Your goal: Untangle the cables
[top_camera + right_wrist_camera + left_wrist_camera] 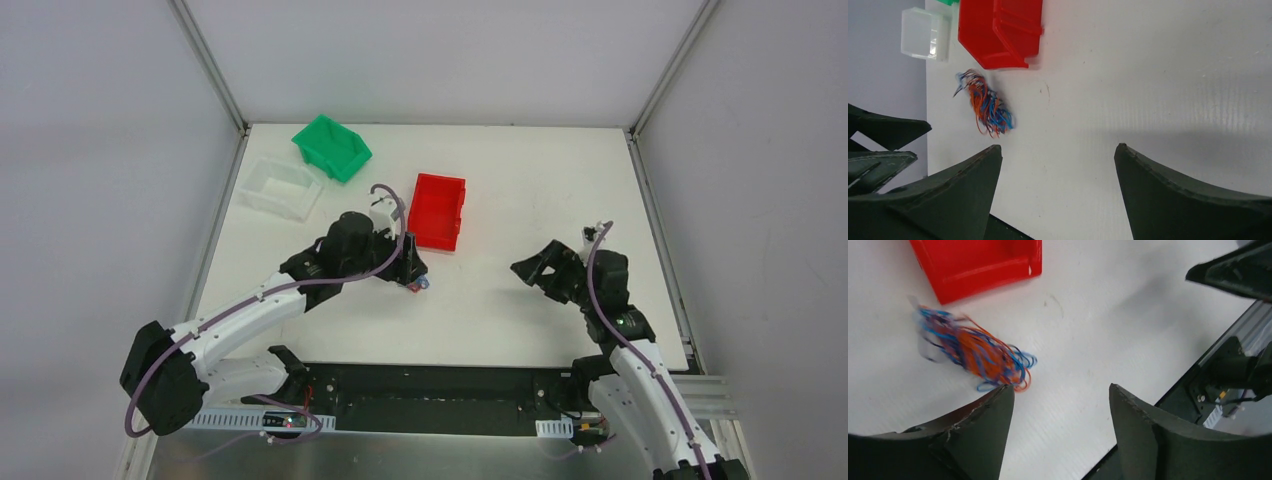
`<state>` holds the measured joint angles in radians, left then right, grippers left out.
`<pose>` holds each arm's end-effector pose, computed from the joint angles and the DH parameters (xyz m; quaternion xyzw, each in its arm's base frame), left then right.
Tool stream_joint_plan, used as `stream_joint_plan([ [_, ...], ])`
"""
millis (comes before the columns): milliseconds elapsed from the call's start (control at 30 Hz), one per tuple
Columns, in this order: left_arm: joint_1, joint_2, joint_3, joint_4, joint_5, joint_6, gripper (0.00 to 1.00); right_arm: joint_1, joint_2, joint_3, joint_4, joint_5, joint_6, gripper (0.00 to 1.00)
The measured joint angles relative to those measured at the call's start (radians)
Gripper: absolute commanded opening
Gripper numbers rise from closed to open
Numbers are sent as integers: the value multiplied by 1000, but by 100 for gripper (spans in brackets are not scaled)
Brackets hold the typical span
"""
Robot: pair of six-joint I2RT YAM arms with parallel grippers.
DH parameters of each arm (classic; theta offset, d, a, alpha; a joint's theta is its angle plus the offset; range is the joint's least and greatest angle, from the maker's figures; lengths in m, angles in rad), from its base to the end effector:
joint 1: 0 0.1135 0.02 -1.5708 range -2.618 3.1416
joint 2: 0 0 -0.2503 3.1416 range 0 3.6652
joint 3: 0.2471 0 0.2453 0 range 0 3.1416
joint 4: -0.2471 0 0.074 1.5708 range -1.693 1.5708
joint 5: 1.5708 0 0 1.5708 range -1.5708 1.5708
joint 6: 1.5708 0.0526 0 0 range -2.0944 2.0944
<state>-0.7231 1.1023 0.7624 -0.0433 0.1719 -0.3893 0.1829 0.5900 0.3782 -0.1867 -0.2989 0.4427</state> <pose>0.1949 -0.1840 0.2671 0.1846 0.8063 -0.3547 0.4359 0.1660 0.0465 0.2132 0.0250 0.8275 0.2863 0.4823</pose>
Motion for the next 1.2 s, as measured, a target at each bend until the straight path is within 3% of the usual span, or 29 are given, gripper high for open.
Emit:
stream_joint_plan([
  [133,-3,-6,-100,-11,0,-22,87,64,88,9,6,2,-10,78],
  [467,13,24,-129,-44,-109,-25,87,312,384,118,70,52,-5,70],
  [667,185,93,-104,-43,-159,-120,94,414,492,183,145,118,21,70],
  [800,287,130,-101,-42,-167,-238,93,447,525,206,182,166,37,70],
  [1033,319,255,-62,-34,-149,-399,70,450,507,200,206,236,56,70],
  [1100,319,301,-46,-11,-135,-430,50,450,492,195,207,245,60,68],
  [1133,319,320,-44,6,-126,-442,34,450,485,192,209,249,63,68],
  [1167,319,335,-43,21,-121,-453,8,450,479,187,212,253,63,68],
  [1200,319,351,-43,38,-114,-460,0,450,474,183,213,255,63,68],
])
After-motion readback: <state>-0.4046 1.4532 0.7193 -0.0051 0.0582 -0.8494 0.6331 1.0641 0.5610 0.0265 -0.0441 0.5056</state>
